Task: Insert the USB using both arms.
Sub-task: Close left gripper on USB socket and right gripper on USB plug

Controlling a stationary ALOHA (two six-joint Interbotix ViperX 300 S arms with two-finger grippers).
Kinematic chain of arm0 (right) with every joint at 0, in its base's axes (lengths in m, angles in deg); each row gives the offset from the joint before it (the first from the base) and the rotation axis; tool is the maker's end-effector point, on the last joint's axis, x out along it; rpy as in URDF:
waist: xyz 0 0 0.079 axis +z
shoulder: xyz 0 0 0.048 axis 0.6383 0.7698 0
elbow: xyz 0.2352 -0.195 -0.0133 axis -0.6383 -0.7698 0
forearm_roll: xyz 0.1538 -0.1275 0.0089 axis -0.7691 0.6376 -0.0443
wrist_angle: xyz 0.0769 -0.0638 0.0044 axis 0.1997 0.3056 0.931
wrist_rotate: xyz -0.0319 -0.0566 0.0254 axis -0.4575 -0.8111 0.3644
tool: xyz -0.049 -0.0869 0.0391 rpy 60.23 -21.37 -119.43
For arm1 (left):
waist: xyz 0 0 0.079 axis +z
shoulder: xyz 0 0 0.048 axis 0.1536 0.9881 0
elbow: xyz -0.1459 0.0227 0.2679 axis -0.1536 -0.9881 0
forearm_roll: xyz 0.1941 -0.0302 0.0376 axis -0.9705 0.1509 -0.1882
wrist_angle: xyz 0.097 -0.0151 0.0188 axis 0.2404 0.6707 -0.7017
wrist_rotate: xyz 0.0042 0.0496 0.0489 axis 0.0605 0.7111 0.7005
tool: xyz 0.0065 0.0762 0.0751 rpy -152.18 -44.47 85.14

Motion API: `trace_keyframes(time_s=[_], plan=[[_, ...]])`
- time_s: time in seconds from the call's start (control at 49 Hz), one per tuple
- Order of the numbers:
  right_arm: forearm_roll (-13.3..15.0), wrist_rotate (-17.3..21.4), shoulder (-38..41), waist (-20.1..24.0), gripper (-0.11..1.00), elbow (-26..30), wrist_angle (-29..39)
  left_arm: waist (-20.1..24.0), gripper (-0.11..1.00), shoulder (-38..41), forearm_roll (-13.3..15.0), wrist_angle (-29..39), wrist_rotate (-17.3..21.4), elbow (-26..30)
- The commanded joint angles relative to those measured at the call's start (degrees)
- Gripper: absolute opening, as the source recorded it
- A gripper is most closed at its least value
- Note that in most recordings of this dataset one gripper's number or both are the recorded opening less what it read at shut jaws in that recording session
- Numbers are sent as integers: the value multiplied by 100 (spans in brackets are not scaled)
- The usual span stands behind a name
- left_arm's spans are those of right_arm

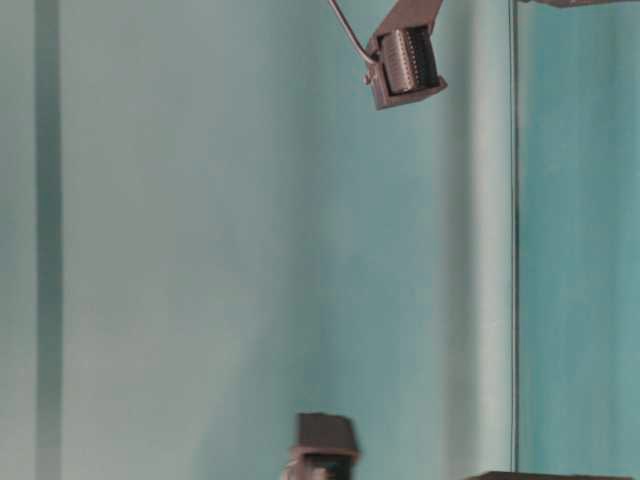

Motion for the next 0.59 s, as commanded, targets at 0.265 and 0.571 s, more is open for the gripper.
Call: trace_keyframes(time_s=[0.265, 0.571], plan=[[9, -9, 18, 26, 22, 70, 0, 70, 79, 457, -9, -105, 97, 290], [18, -9, 9, 97, 22, 70, -9, 88, 78, 475, -9, -62, 88, 343]])
